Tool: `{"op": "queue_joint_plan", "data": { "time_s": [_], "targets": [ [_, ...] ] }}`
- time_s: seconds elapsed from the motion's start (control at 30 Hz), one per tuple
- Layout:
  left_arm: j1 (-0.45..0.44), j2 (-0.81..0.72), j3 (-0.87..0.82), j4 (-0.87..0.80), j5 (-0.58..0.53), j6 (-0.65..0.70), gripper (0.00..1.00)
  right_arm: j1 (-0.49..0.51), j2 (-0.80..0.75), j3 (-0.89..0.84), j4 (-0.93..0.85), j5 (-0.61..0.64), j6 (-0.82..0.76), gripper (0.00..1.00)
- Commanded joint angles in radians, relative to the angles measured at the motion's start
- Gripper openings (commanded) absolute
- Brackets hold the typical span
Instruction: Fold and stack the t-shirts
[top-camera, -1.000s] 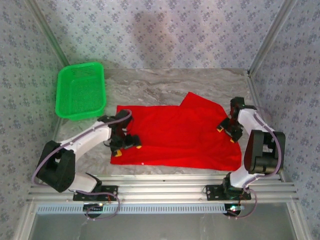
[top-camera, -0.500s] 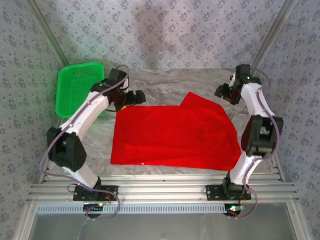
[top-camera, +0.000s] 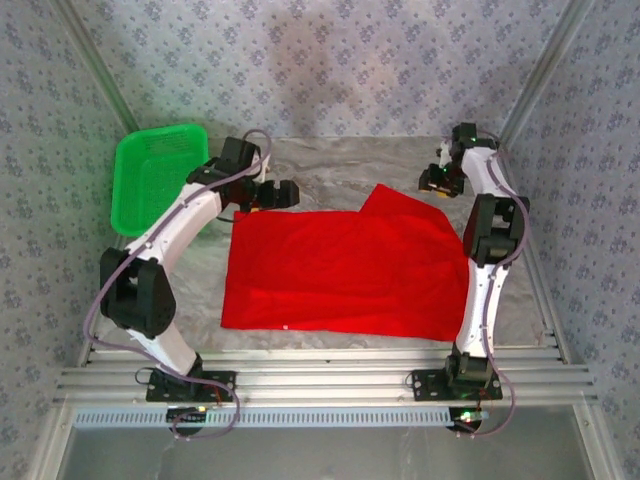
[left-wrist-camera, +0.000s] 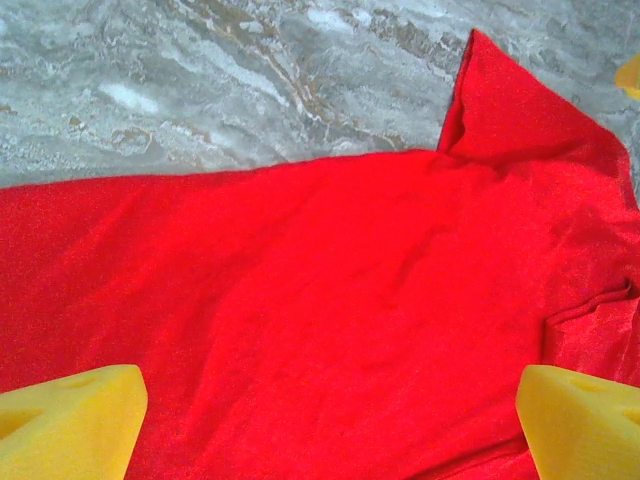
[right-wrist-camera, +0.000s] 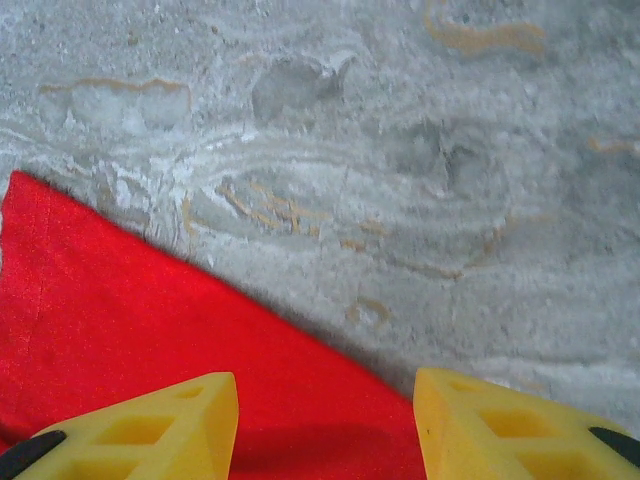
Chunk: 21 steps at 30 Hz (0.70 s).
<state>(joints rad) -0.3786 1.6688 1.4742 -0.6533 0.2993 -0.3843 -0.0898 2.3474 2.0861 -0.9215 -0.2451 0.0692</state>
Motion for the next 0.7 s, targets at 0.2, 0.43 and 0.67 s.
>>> {"op": "queue_joint_plan", "data": {
  "time_s": [0.2,0.43,0.67],
  "targets": [
    [0.044,-0.129,-0.088,-0.017,-0.049,-0.004,0.95,0.005,0.073,0.035,-0.057,0.027,-0.06,0.5],
    [0.061,-0.185,-0.125,-0.051,-0.08,-0.005,0.95,0.01,0.114,0.037,-0.059,0.055,-0.069,0.46],
    [0.088,-0.237,-0.174,-0.06,-0.1,-0.014,0.95,0.022,0.146,0.049,-0.073,0.053,-0.074,0.45]
  ]
}}
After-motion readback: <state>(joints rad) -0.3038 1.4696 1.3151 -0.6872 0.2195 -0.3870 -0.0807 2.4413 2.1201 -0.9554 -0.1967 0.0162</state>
